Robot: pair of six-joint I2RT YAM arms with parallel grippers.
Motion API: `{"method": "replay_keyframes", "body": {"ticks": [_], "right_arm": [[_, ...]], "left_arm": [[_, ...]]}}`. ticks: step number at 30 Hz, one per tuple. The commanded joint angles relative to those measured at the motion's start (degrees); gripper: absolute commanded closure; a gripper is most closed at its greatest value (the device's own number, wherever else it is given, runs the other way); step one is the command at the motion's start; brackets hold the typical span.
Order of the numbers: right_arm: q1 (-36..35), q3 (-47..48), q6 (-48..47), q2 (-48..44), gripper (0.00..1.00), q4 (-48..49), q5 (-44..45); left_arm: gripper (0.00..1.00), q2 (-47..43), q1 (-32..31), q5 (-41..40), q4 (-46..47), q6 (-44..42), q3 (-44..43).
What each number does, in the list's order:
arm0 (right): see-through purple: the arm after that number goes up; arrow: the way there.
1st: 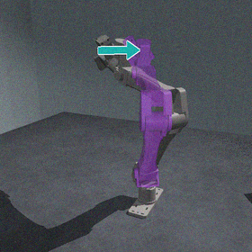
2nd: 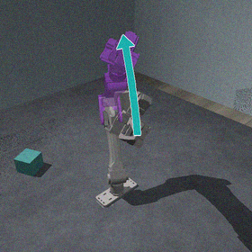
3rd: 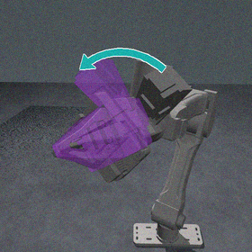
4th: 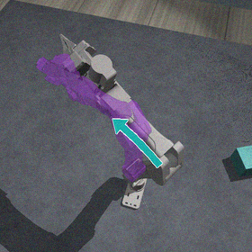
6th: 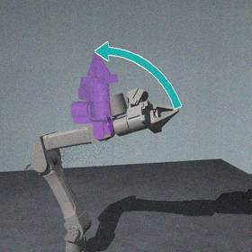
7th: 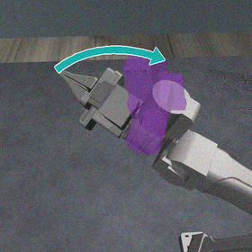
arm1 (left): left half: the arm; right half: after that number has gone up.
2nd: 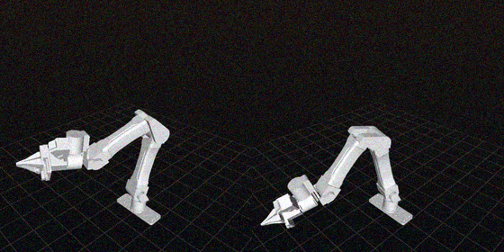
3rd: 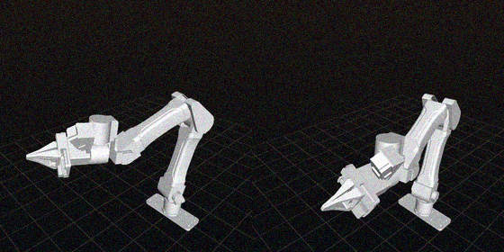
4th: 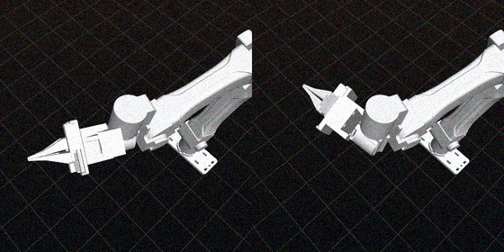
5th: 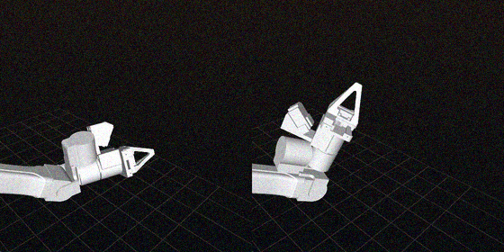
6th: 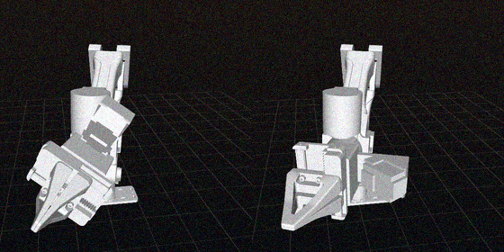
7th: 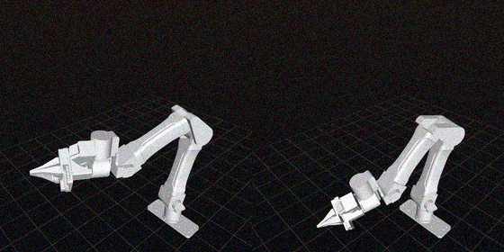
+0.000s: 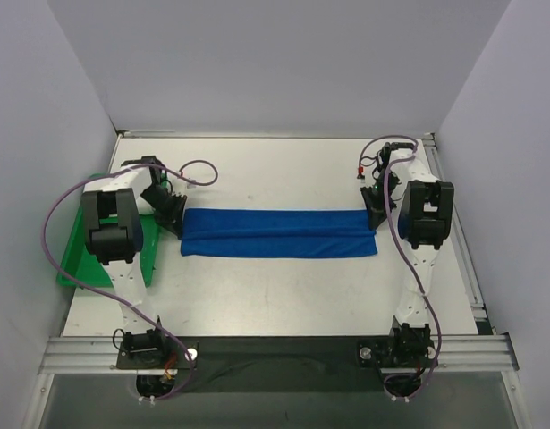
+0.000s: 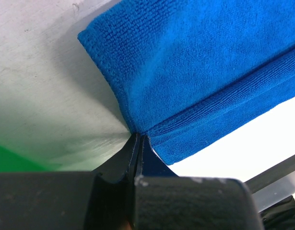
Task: Roll the towels
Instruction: Fold the towel
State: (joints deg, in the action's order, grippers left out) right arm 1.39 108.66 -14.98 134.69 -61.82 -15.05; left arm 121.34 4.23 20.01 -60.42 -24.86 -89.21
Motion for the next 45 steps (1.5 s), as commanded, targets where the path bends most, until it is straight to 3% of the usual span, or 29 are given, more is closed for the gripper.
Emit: {"method": "replay_keyframes", "body": {"ticks": [1,11,18,31,45], "right_arm": [[0.19,1.29,-0.57,-1.18,1.00,-0.93,2.39],[0.19,1.38,-1.63,-8.65,1.00,-2.95,0.90],[0.46,-3.62,-3.38,-12.61,1.00,-3.22,1.16],[-0.16,-9.69,-2.42,-7.43,1.00,1.70,0.63],[-0.16,-12.42,-3.21,-9.97,1.00,2.76,0.46]], "left_arm": [[1.00,-0.74,0.43,-0.59,4.00,-0.63,-2.02],[1.00,-7.95,0.52,1.43,-0.92,-1.94,-2.99],[1.00,-12.00,0.52,1.97,-3.91,-4.23,-0.45],[1.00,-7.17,0.52,0.20,3.38,-3.53,9.05],[1.00,-7.08,0.52,0.03,5.32,-2.82,9.84]]}}
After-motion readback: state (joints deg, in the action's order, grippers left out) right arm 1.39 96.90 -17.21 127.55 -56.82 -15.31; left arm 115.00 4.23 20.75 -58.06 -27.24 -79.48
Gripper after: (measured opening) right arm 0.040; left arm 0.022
